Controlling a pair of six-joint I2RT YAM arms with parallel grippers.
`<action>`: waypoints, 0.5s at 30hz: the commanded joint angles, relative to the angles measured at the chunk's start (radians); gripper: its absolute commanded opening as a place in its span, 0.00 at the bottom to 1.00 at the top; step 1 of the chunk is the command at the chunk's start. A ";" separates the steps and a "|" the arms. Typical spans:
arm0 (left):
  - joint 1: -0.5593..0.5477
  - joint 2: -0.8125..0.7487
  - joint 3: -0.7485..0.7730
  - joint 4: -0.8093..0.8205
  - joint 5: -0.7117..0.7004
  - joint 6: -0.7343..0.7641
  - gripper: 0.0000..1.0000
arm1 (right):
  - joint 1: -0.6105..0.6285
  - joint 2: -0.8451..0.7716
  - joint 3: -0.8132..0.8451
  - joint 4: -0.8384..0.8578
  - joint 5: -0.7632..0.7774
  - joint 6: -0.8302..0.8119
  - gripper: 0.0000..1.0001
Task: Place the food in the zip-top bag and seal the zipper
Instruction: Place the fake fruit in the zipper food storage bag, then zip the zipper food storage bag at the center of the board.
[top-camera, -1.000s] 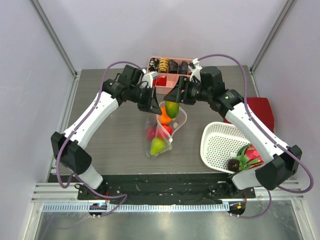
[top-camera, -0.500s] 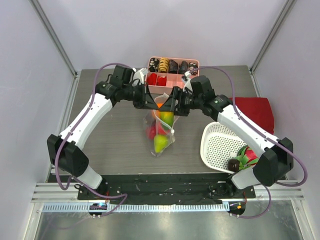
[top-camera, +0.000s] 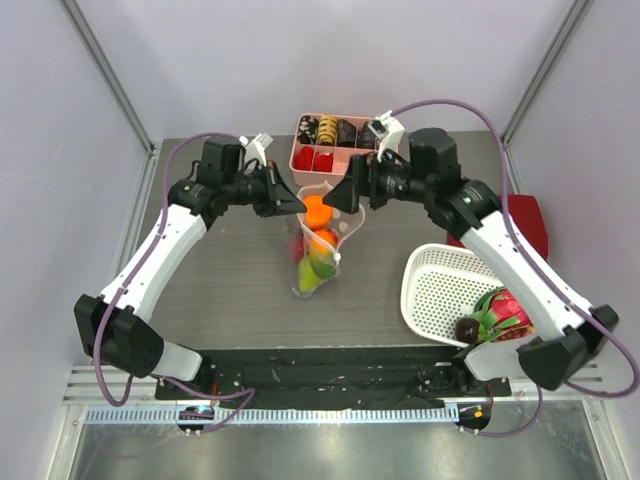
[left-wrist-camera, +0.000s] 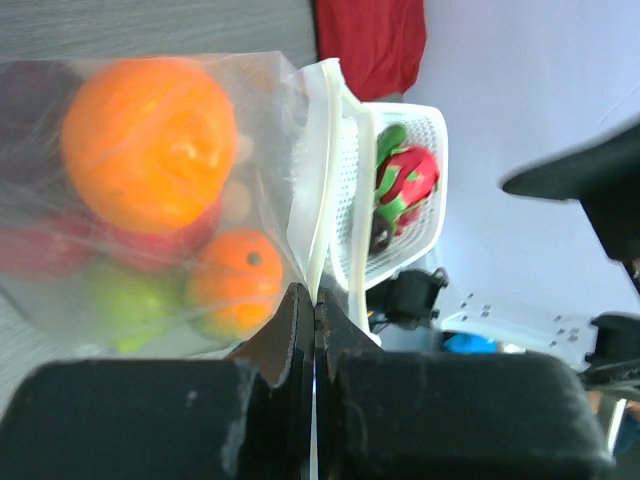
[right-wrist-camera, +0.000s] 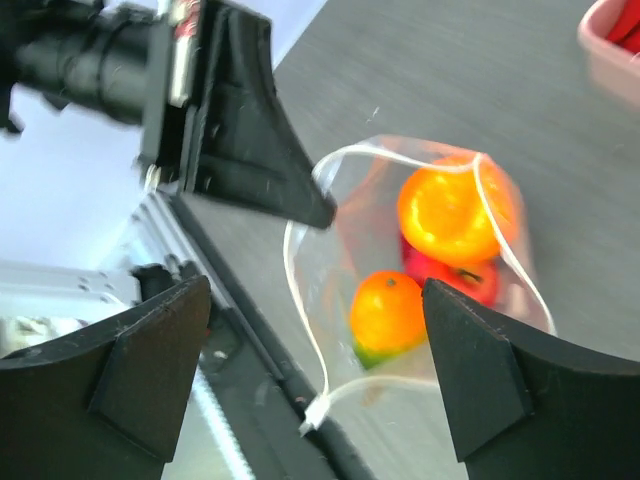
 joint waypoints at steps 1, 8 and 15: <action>0.039 -0.073 -0.061 0.181 0.025 -0.154 0.00 | 0.004 -0.146 -0.111 0.002 0.096 -0.221 0.88; 0.091 -0.078 -0.136 0.308 0.062 -0.286 0.00 | 0.090 -0.419 -0.547 0.327 0.201 -0.310 0.82; 0.110 -0.080 -0.171 0.356 0.089 -0.319 0.00 | 0.196 -0.403 -0.777 0.651 0.362 -0.350 0.85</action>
